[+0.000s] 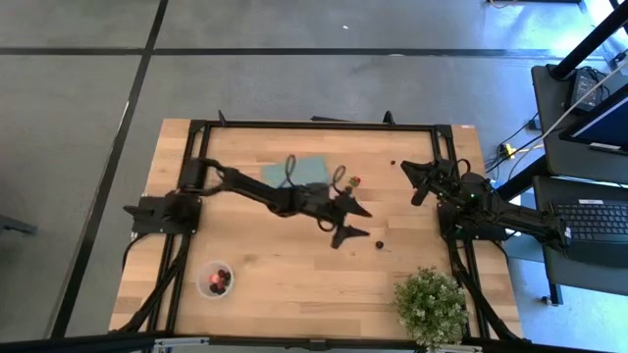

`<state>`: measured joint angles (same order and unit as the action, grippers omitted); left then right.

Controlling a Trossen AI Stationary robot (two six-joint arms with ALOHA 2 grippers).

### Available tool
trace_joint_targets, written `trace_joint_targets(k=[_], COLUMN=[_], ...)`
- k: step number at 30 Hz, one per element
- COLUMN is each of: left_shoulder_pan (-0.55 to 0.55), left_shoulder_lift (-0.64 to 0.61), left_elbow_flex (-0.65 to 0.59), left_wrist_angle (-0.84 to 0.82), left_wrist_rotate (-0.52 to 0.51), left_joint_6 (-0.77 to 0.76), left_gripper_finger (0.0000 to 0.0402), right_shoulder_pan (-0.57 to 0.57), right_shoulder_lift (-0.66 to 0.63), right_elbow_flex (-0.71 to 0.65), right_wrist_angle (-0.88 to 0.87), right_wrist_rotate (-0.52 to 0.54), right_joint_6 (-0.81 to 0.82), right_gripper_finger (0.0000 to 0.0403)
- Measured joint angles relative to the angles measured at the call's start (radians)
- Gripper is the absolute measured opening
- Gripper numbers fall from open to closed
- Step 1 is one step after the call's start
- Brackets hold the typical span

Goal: Pick and placing Produce into tupperware
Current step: Put the black cherry into the transparent container

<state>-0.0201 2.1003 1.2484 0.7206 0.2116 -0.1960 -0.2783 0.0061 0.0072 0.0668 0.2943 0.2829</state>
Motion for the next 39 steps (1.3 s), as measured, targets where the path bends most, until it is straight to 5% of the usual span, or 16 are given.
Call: trace_joint_targets(k=[5,15,26,39], left_shoulder_pan=[-0.003,0.000,-0.049,-0.055], left_shoulder_lift=[0.126,0.216,0.314,0.319], left_elbow_flex=[0.128,0.244,0.243,0.243], left_wrist_angle=[0.069,-0.076,-0.074,-0.042], left_wrist_rotate=[0.097,0.086,-0.074,-0.142], left_joint_6=[-0.034,0.074,0.121,0.125], left_gripper_finger=[0.0261,0.0245,0.0240,0.0229], right_shoulder_pan=[0.000,0.000,0.000,0.000], right_shoulder_lift=[0.000,0.000,0.000,0.000], right_elbow_flex=[0.000,0.000,0.000,0.000], right_wrist_angle=[-0.005,-0.005,-0.005,-0.005], right_wrist_rotate=[0.000,-0.002,-0.002,-0.001], right_joint_6=[0.000,0.002,0.004,0.004], right_gripper_finger=[0.0061,0.0061,0.0061,0.0061])
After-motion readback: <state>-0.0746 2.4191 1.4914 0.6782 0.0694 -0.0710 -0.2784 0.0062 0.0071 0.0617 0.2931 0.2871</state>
